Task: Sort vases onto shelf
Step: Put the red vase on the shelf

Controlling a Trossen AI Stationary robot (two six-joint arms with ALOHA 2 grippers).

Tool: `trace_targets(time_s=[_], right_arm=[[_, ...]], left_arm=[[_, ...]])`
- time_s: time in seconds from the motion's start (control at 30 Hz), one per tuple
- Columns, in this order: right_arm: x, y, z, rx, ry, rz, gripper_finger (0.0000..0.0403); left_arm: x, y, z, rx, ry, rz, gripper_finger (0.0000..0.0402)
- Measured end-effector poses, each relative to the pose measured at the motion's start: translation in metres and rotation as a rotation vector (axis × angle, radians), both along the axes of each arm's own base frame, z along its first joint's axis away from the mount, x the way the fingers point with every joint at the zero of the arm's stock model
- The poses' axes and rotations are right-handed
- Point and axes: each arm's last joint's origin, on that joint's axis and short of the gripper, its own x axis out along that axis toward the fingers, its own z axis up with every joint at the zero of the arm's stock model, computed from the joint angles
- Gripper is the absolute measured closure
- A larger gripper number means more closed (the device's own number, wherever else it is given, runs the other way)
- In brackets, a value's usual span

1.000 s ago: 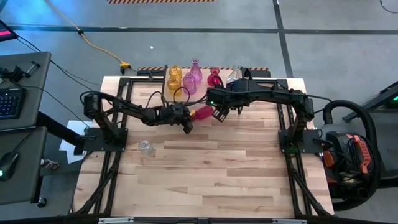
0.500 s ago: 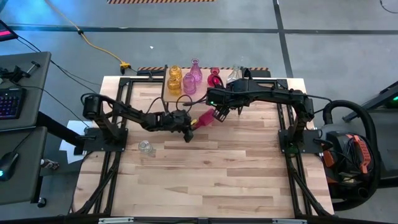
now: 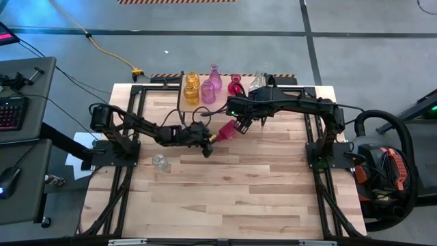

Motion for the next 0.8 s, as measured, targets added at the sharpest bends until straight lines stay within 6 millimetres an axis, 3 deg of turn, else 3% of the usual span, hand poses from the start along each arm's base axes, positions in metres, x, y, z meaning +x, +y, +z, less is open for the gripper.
trace_targets(time_s=[0.4, 0.57, 0.8], right_arm=[[0.000, 0.000, 0.000, 0.005, 0.000, 0.001, 0.0190], [0.000, 0.000, 0.000, 0.002, 0.007, 0.018, 0.0190], [0.000, 0.000, 0.000, 0.001, 0.011, 0.025, 0.0190]], left_arm=[[0.000, 0.027, 0.005, 0.006, -0.019, 0.085, 0.0257], [0.011, 0.037, 0.008, 0.038, -0.019, 0.077, 0.0257], [0.030, 0.034, -0.005, -0.025, 0.049, 0.056, 0.0257]])
